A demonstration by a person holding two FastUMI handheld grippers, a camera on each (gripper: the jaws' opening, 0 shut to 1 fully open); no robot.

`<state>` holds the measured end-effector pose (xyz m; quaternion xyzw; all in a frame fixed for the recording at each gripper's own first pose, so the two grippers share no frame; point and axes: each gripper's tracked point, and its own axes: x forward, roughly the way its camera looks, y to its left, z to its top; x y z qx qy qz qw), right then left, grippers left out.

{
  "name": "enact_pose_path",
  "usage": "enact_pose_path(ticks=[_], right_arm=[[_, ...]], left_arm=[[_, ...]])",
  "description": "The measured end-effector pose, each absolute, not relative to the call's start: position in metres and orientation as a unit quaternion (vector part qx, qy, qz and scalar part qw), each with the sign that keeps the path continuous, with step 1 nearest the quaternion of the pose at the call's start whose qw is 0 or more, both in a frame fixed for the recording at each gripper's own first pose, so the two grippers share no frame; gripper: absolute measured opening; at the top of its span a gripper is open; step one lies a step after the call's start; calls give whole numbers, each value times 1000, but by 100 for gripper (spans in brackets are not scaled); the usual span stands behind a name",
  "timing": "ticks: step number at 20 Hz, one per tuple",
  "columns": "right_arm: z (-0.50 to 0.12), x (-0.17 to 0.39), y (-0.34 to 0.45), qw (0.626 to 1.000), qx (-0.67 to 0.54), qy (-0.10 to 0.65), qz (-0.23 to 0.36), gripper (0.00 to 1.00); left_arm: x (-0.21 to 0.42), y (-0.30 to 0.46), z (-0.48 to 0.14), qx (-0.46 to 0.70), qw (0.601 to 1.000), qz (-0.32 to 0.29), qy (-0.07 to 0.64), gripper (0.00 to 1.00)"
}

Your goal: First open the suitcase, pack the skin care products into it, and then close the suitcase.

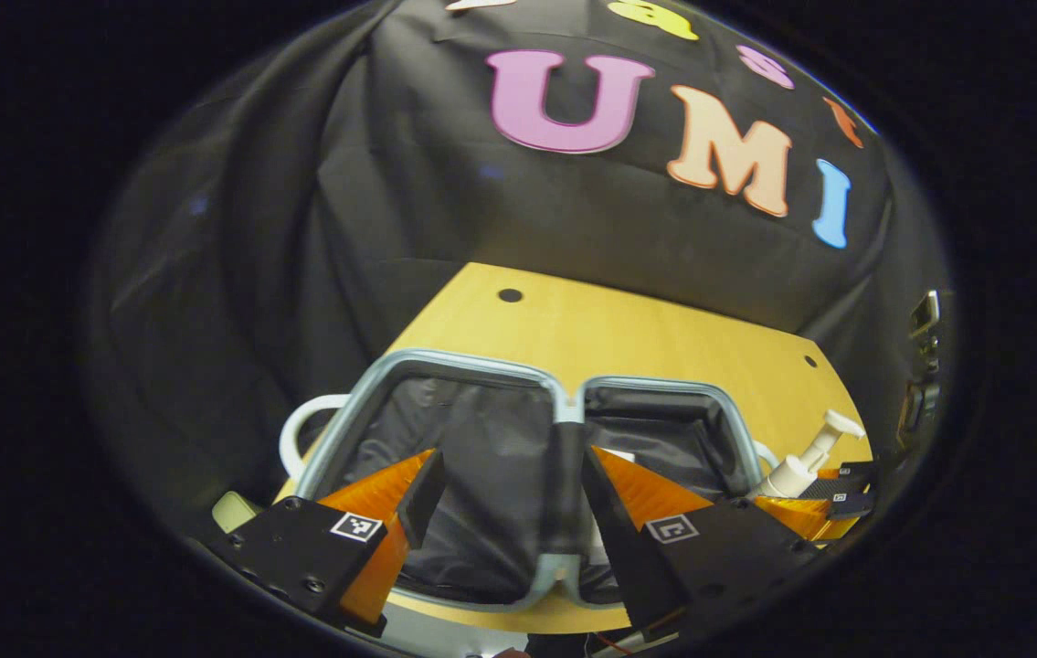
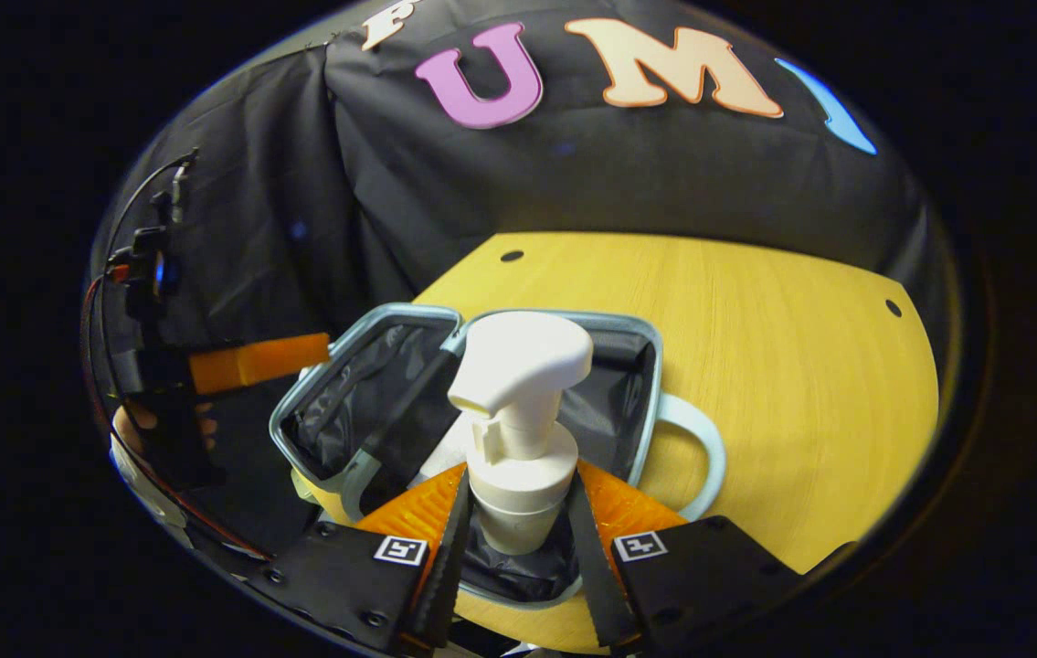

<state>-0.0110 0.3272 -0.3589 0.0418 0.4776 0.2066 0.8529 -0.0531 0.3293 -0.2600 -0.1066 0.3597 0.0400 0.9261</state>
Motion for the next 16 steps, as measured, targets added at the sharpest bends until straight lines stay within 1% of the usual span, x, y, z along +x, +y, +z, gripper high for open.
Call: enact_pose_path(ticks=[2,3,4,5,8,9,11,12,13,14,15,16], right_arm=[[-384,-16,335,836,41,511,195,59],[-388,-20,335,827,52,527,190,57],[-393,-15,336,824,56,533,183,58],[-393,-13,334,825,56,534,176,56],[-409,-4,338,825,37,540,161,56],[-414,-2,337,826,32,541,156,60],[-425,1,333,827,20,544,140,60],[-429,1,332,825,17,549,134,58],[-430,2,332,825,16,550,130,62],[-429,6,332,828,15,546,130,59],[-428,7,335,829,19,543,131,62],[-427,10,334,832,18,540,130,62]], left_arm=[[-60,354,-265,-123,923,68,359,90],[-65,368,-267,-131,921,82,359,89],[-70,379,-268,-139,918,92,359,89],[-75,391,-270,-144,916,103,359,89],[-84,428,-272,-152,911,136,358,90],[-85,438,-273,-155,910,144,357,89],[-88,455,-277,-160,907,160,356,90],[-88,463,-282,-161,905,168,357,89],[-86,470,-286,-163,902,177,359,89],[-85,477,-294,-168,898,183,363,89],[-84,483,-300,-177,893,187,368,89],[-85,490,-307,-186,889,191,372,89]])
